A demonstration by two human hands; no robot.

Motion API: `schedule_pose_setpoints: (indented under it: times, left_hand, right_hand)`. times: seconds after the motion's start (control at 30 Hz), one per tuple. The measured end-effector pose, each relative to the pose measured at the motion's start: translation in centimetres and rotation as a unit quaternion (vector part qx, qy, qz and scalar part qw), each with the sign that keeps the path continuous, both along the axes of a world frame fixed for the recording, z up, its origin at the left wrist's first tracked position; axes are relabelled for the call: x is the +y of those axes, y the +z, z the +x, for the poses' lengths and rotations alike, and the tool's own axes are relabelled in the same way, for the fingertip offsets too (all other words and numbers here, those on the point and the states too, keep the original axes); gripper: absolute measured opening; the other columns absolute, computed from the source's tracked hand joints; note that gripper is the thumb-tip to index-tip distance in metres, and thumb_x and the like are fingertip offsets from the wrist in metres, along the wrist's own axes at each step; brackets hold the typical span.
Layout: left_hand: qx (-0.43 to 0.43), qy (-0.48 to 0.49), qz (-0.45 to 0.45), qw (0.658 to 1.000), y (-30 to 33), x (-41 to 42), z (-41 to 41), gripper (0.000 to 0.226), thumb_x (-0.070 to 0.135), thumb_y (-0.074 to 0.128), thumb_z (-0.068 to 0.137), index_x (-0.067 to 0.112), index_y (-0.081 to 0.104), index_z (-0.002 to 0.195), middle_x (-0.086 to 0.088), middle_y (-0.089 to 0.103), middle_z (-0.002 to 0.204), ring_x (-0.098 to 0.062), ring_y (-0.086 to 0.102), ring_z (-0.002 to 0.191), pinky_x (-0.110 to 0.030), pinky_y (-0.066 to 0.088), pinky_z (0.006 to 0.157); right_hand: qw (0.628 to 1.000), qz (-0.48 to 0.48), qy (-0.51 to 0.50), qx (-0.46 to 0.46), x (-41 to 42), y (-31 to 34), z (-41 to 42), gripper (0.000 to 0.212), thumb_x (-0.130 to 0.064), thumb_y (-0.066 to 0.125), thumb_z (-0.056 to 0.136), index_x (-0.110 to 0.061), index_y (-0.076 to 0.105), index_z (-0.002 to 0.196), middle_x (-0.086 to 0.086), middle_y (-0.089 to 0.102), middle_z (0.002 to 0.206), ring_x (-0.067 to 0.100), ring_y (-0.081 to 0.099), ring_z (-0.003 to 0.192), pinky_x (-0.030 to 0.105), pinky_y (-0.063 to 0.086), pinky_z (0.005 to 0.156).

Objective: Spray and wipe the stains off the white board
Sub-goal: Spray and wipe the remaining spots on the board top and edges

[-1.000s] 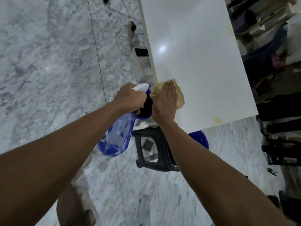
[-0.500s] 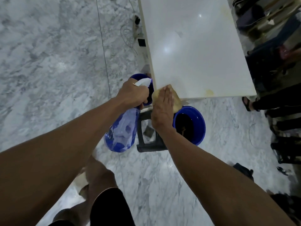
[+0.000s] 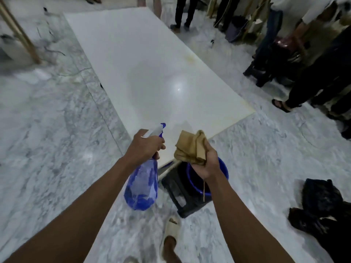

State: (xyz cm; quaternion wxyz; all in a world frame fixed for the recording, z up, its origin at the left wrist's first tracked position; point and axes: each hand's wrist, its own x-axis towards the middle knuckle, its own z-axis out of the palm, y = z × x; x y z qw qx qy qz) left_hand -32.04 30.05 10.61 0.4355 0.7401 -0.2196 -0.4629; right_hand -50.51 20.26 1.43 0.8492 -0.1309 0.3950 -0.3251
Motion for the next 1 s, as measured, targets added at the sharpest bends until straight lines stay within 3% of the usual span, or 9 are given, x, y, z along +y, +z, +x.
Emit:
schedule_pose_setpoints:
  times: [0.13,0.2,0.3,0.4,0.57,0.7,0.8,0.9,1.0]
  left_hand:
    - [-0.058,-0.051,-0.014,0.997,3.4,-5.4,0.3,0.015,-0.003,0.051,0.083,-0.001,0.066,0.084,-0.022,0.073,0.087,-0.013,0.053,0.036,-0.026,0.051,0.047]
    - [-0.082,-0.067,-0.024,0.994,5.0,-7.7,0.5,0.016,-0.002,0.05,0.084,0.0,0.066,0.085,-0.02,0.074,0.087,-0.012,0.054,0.037,-0.026,0.052,0.047]
    - [-0.104,-0.092,-0.041,0.989,6.8,-10.6,0.9,0.016,0.0,0.05,0.085,0.001,0.066,0.085,-0.018,0.075,0.087,-0.011,0.056,0.04,-0.026,0.053,0.05]
    - [-0.107,-0.129,-0.044,0.985,8.1,-13.6,1.4,0.017,0.0,0.049,0.086,0.001,0.067,0.088,-0.019,0.075,0.089,-0.012,0.055,0.04,-0.029,0.056,0.053]
    - [-0.092,-0.196,-0.053,0.975,9.5,-19.4,3.1,0.021,0.001,0.047,0.083,-0.004,0.066,0.091,-0.027,0.074,0.094,-0.018,0.054,0.039,-0.036,0.056,0.061]
    - [-0.091,-0.254,-0.077,0.96,10.0,-23.4,6.1,0.039,0.017,0.048,0.069,-0.011,0.064,0.091,-0.035,0.069,0.098,-0.018,0.057,0.039,-0.034,0.055,0.061]
    - [-0.086,-0.299,-0.058,0.949,9.8,-26.2,8.5,0.032,0.026,0.052,0.073,-0.001,0.063,0.085,-0.033,0.069,0.088,-0.02,0.056,0.038,-0.033,0.054,0.061]
    - [-0.09,-0.367,-0.044,0.925,8.6,-28.8,10.1,0.018,0.014,0.05,0.072,0.003,0.062,0.08,-0.022,0.062,0.08,-0.022,0.053,0.038,-0.036,0.051,0.061]
    - [-0.096,-0.421,-0.025,0.902,7.3,-30.3,10.5,0.03,0.01,0.047,0.066,-0.008,0.064,0.084,-0.026,0.063,0.076,-0.023,0.054,0.038,-0.037,0.051,0.062]
  right_hand:
    - [0.979,0.006,-0.109,-0.173,-4.3,3.5,-1.1,0.03,-0.023,0.074,0.078,-0.005,0.074,0.101,0.017,0.07,0.111,0.034,0.071,0.095,0.052,0.056,0.087]
    - [0.961,0.011,-0.148,-0.234,-6.0,4.3,-1.4,0.031,-0.022,0.073,0.074,-0.003,0.076,0.098,0.016,0.072,0.109,0.033,0.072,0.095,0.052,0.057,0.085]
    - [0.965,0.019,-0.123,-0.229,-8.7,4.8,-1.0,0.04,-0.022,0.074,0.081,-0.006,0.069,0.118,0.015,0.065,0.126,0.033,0.06,0.116,0.05,0.041,0.108]
    - [0.972,0.026,-0.101,-0.211,-11.6,5.4,0.2,0.038,-0.035,0.049,0.098,-0.008,0.063,0.121,0.013,0.061,0.127,0.031,0.056,0.116,0.047,0.035,0.114]
    - [0.978,-0.057,-0.084,-0.181,-15.0,7.0,2.8,0.053,-0.042,0.037,0.104,-0.002,0.072,0.11,0.02,0.067,0.121,0.038,0.067,0.106,0.052,0.056,0.089]
    - [0.972,-0.076,-0.127,-0.18,-17.7,6.7,5.8,0.056,-0.041,0.031,0.106,-0.001,0.071,0.113,0.02,0.066,0.124,0.038,0.067,0.108,0.053,0.055,0.092]
    - [0.962,-0.076,-0.17,-0.2,-18.9,6.0,8.1,0.061,-0.038,0.027,0.106,-0.002,0.076,0.103,0.018,0.071,0.115,0.035,0.07,0.102,0.049,0.056,0.09]
    - [0.953,-0.072,-0.221,-0.194,-19.6,5.3,10.1,0.057,-0.039,0.031,0.105,-0.002,0.075,0.104,0.017,0.069,0.116,0.035,0.069,0.103,0.05,0.051,0.097]
    - [0.943,-0.07,-0.26,-0.195,-19.6,4.5,10.9,0.053,-0.039,0.036,0.104,0.0,0.072,0.11,0.019,0.066,0.123,0.036,0.068,0.107,0.052,0.047,0.1]
